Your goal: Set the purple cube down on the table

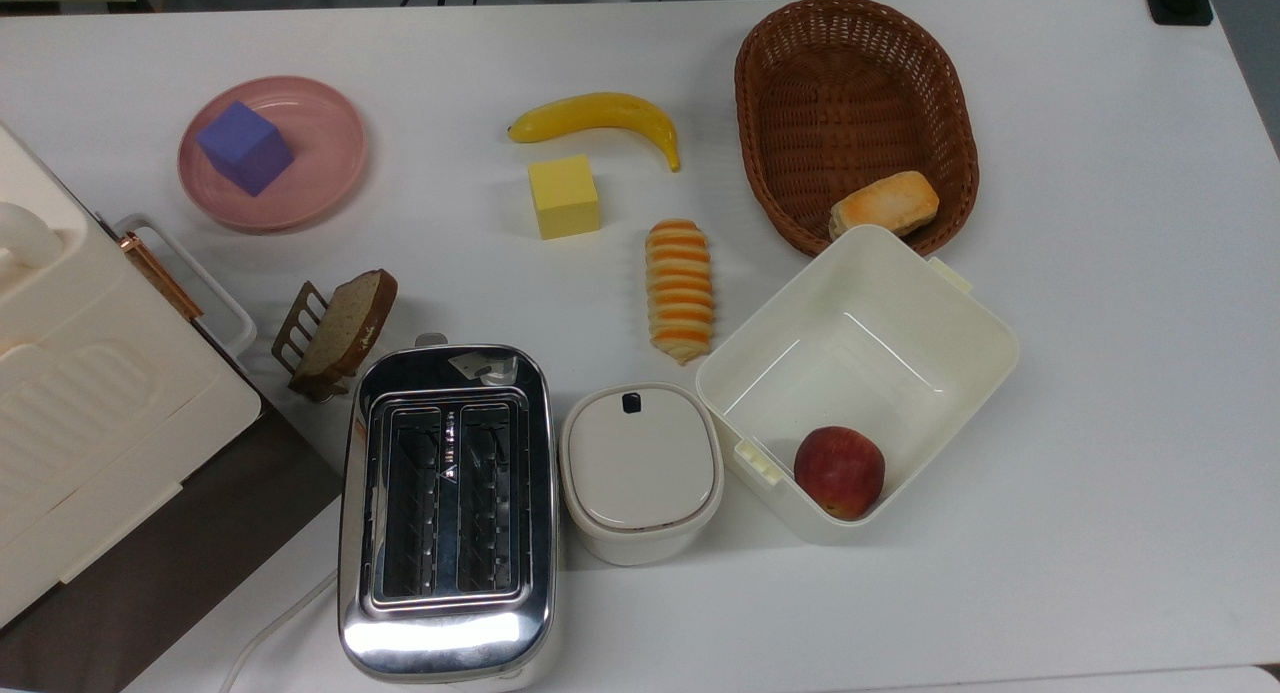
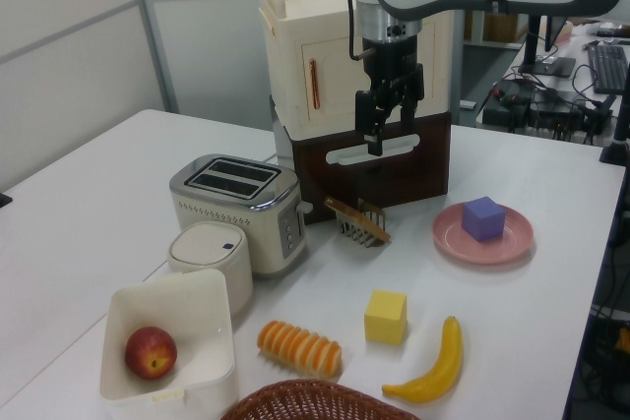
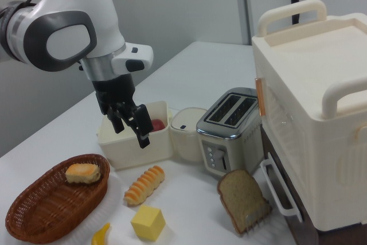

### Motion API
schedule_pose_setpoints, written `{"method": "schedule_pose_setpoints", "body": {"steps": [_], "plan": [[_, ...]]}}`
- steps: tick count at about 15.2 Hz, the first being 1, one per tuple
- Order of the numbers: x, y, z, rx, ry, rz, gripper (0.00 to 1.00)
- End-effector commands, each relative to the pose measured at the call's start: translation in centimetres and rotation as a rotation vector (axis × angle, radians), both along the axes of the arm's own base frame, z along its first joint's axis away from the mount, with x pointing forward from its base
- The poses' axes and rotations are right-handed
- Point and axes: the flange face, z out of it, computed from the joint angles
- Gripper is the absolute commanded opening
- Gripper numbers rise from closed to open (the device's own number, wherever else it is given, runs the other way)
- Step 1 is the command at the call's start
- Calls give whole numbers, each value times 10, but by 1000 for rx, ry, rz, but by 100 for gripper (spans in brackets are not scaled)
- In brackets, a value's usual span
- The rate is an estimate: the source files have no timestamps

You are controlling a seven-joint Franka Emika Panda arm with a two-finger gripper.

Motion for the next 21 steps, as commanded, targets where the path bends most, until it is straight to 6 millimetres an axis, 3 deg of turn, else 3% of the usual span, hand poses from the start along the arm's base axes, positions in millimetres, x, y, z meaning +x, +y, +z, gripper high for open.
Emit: {"method": "schedule_pose_setpoints", "body": {"steps": [1, 14, 17, 21], "plan": [[-7, 11, 8, -74, -13, 161, 100], [-7, 8, 9, -67, -25, 100, 100], [-15, -11, 11, -10, -32, 53, 100], [-33, -51, 13, 30, -40, -35, 100]]}}
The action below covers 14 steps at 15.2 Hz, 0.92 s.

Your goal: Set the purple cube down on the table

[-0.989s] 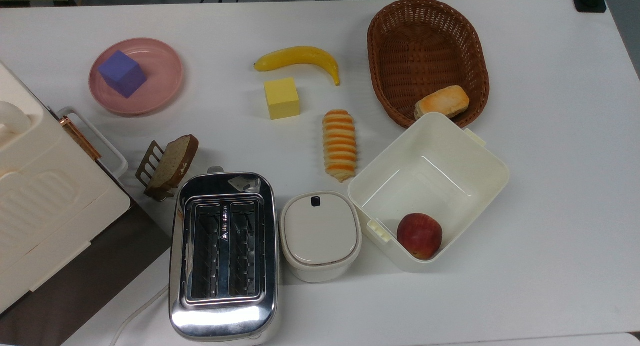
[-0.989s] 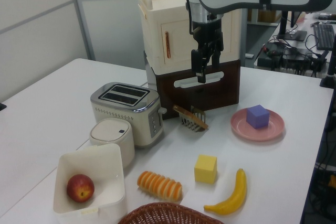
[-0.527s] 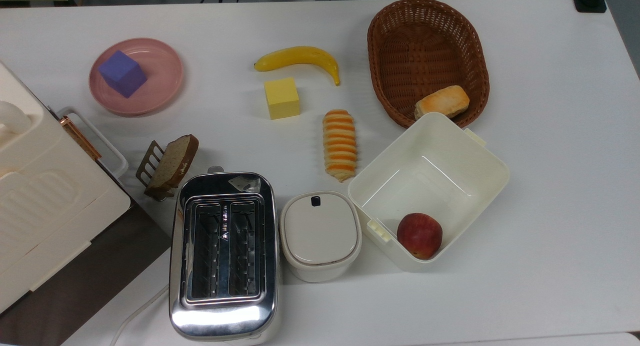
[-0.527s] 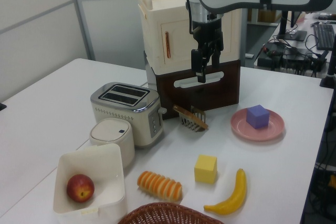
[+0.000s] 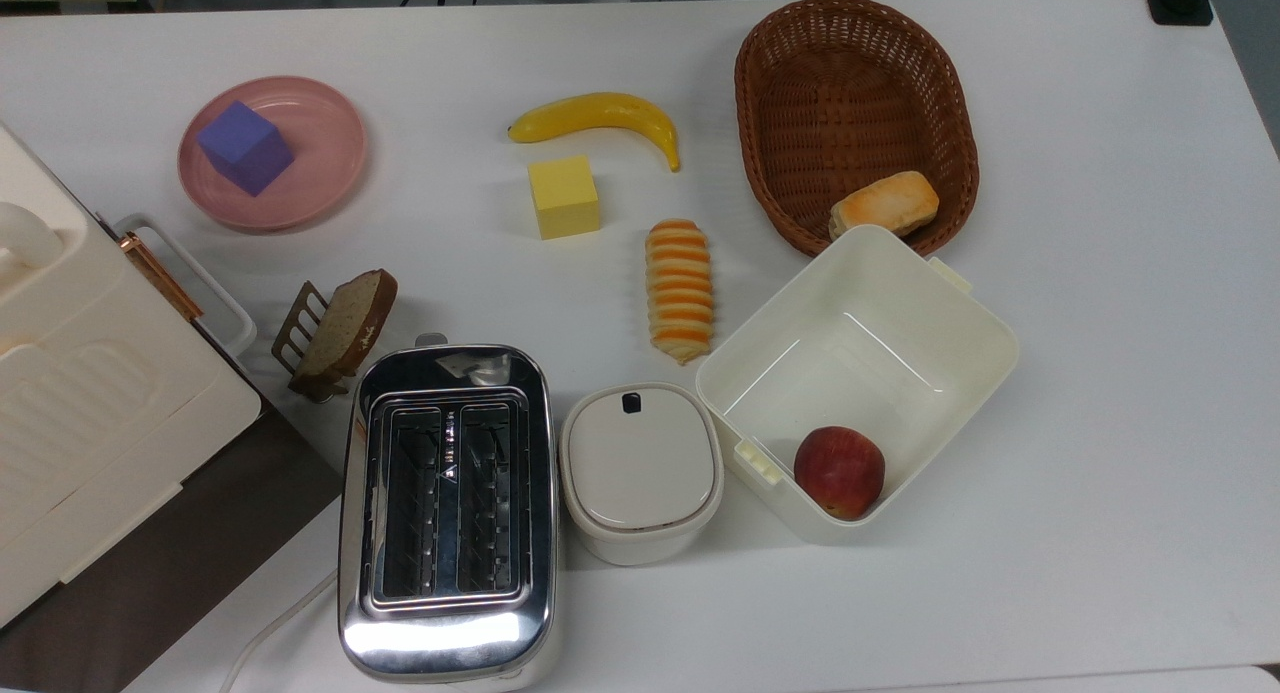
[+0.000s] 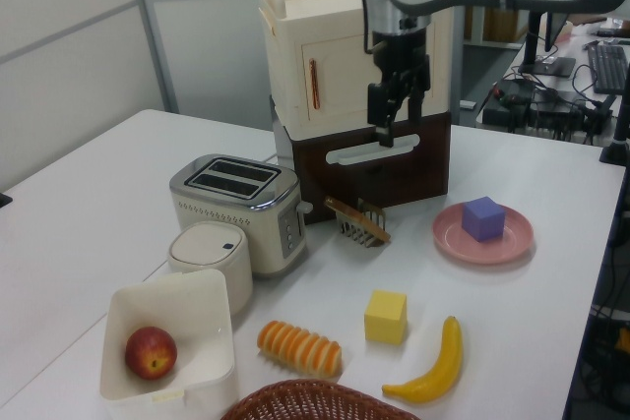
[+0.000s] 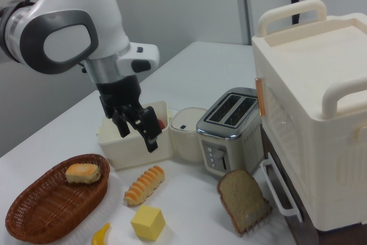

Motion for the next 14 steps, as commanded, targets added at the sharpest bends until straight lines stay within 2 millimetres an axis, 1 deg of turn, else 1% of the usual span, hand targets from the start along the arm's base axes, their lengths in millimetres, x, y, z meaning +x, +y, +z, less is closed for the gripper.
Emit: {"method": "schedule_pose_setpoints", "body": {"steps": [1, 4, 6, 9, 11, 12, 14], "plan": [[-24, -29, 0, 58, -17, -80, 100], [-30, -56, -13, 63, 7, -141, 100], [-28, -73, -36, 65, 11, -217, 100], [-15, -99, -82, 43, -54, -367, 100], [-11, -134, -106, 36, -65, -444, 100], [-11, -147, -113, 34, -69, -475, 100], [-18, -176, -119, 27, -90, -575, 100]]}}
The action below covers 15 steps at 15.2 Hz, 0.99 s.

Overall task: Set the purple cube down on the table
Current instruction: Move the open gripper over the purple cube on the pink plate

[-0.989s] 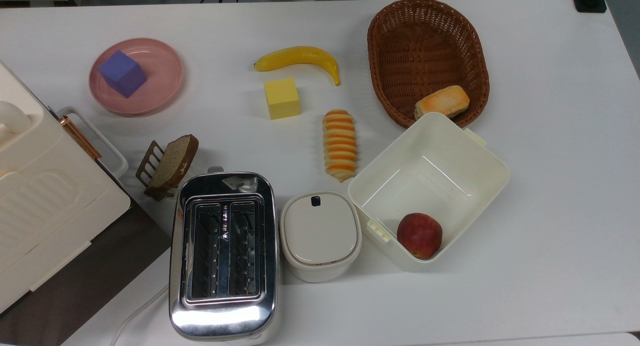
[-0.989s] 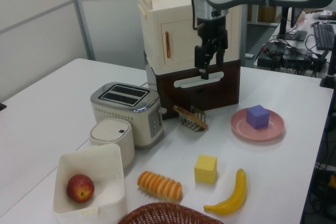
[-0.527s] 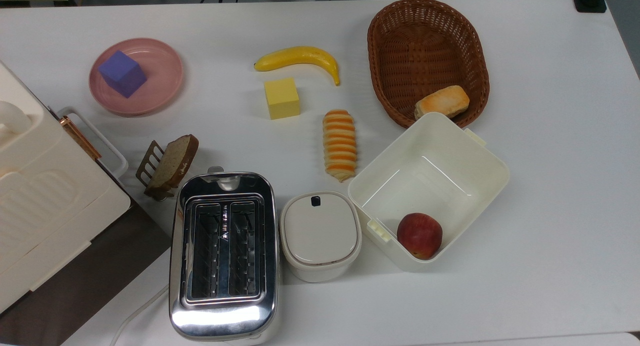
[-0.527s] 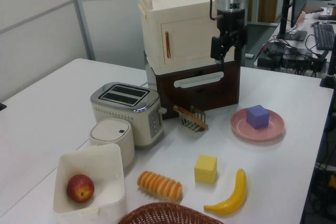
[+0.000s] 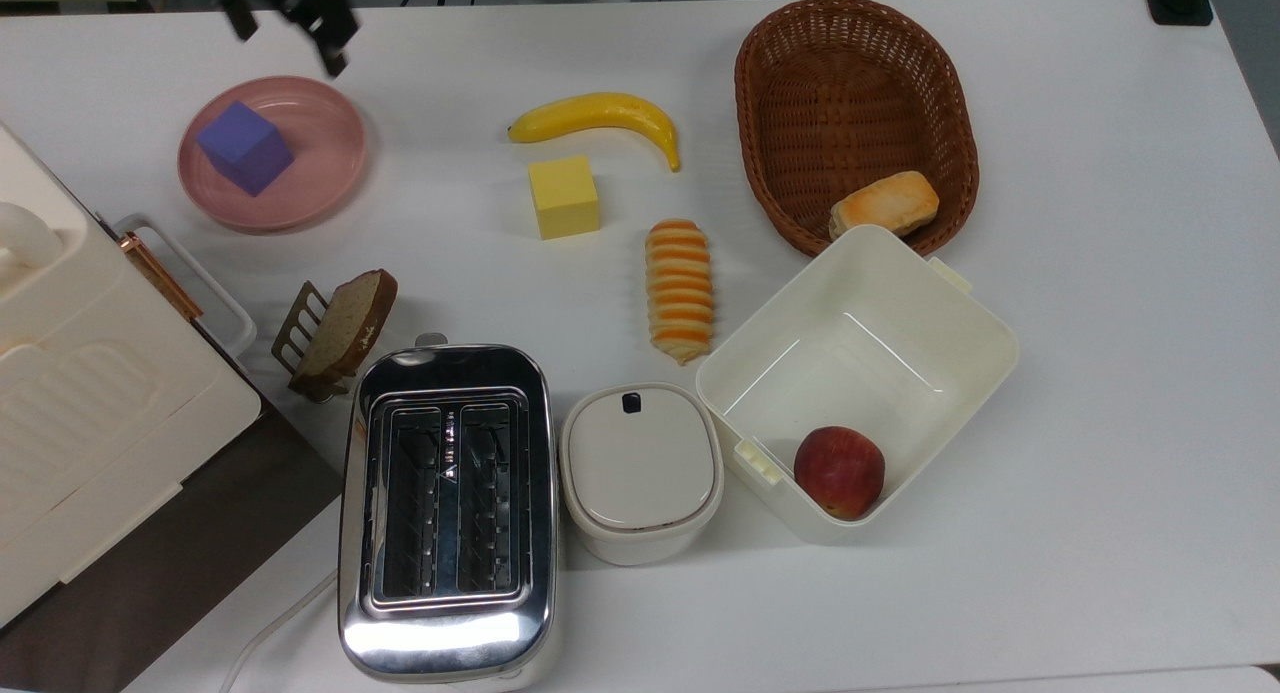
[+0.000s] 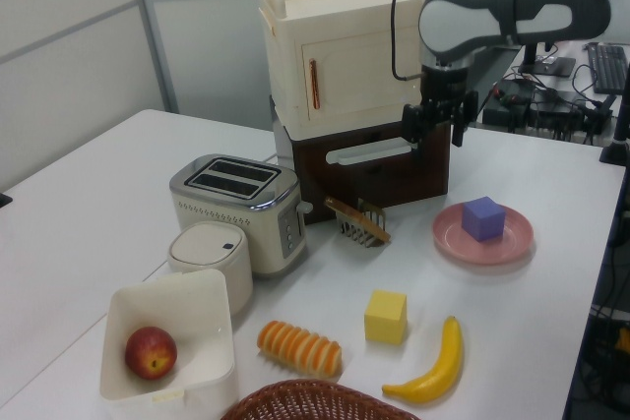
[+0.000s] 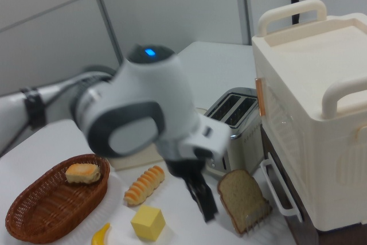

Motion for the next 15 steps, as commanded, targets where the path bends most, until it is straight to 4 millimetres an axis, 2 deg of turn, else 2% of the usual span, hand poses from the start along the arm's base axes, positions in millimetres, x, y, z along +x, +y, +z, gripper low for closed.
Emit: {"method": "schedule_pose_setpoints", "body": {"steps": [1, 4, 7, 9, 12, 15], "plan": [[-15, -46, -11, -1, -43, -201, 100], [-23, -57, -28, 2, -34, -304, 100], [-35, -82, -46, -2, 3, -355, 100], [-38, -92, -67, -22, 50, -362, 100], [-41, -97, -104, -90, 128, -320, 100], [-41, -101, -121, -137, 118, -281, 100]]}}
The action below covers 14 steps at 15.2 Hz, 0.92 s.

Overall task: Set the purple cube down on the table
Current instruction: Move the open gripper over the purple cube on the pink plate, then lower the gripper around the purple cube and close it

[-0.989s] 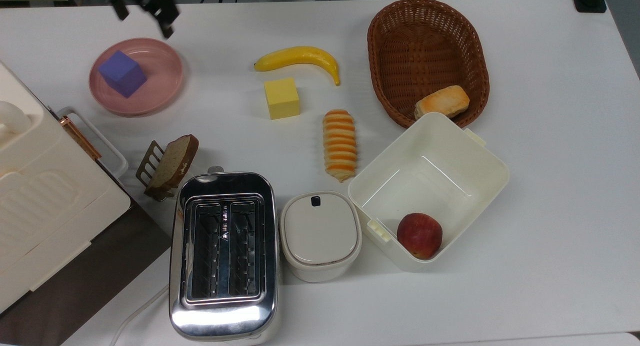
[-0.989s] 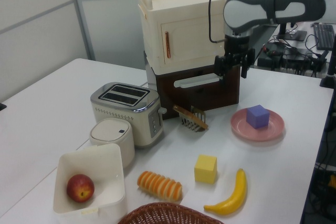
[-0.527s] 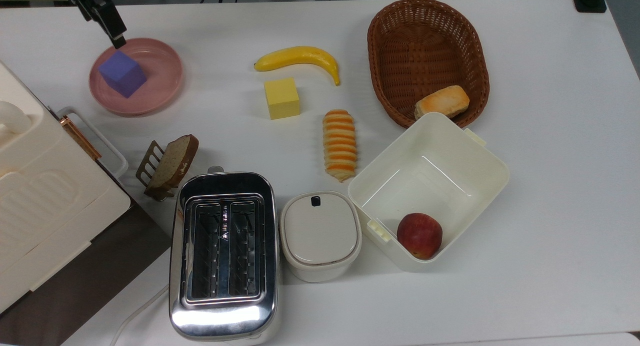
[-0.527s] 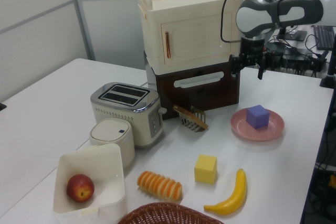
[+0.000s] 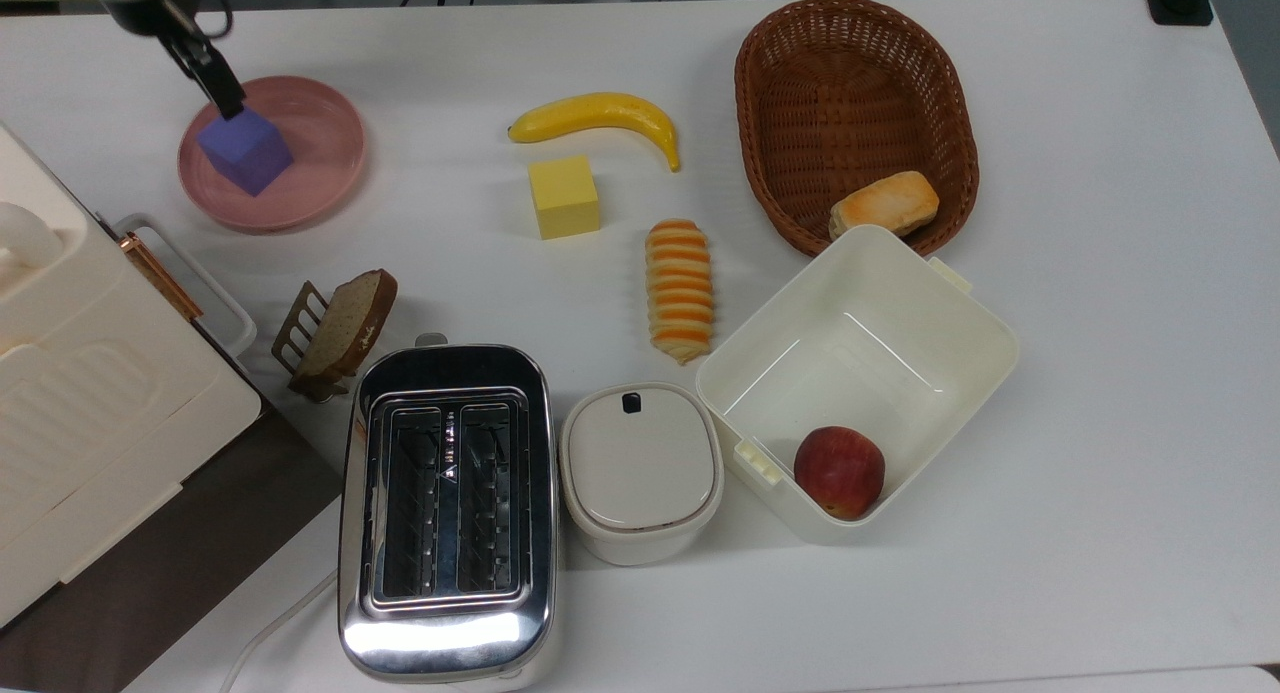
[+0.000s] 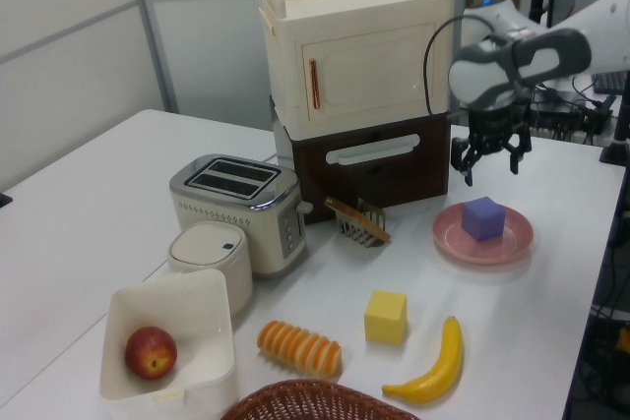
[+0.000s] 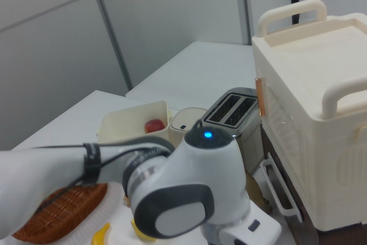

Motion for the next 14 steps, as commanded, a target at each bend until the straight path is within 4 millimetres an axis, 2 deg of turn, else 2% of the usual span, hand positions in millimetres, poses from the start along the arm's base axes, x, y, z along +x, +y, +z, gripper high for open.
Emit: {"method": "schedule_pose_setpoints", "body": {"steps": [1, 6, 10, 14], "plan": [[1, 1, -17, -41, -8, 68, 100], [2, 2, -22, -34, 3, 172, 100], [6, 4, -40, -20, 37, 224, 100], [7, 7, -45, -20, 28, 243, 100]]}}
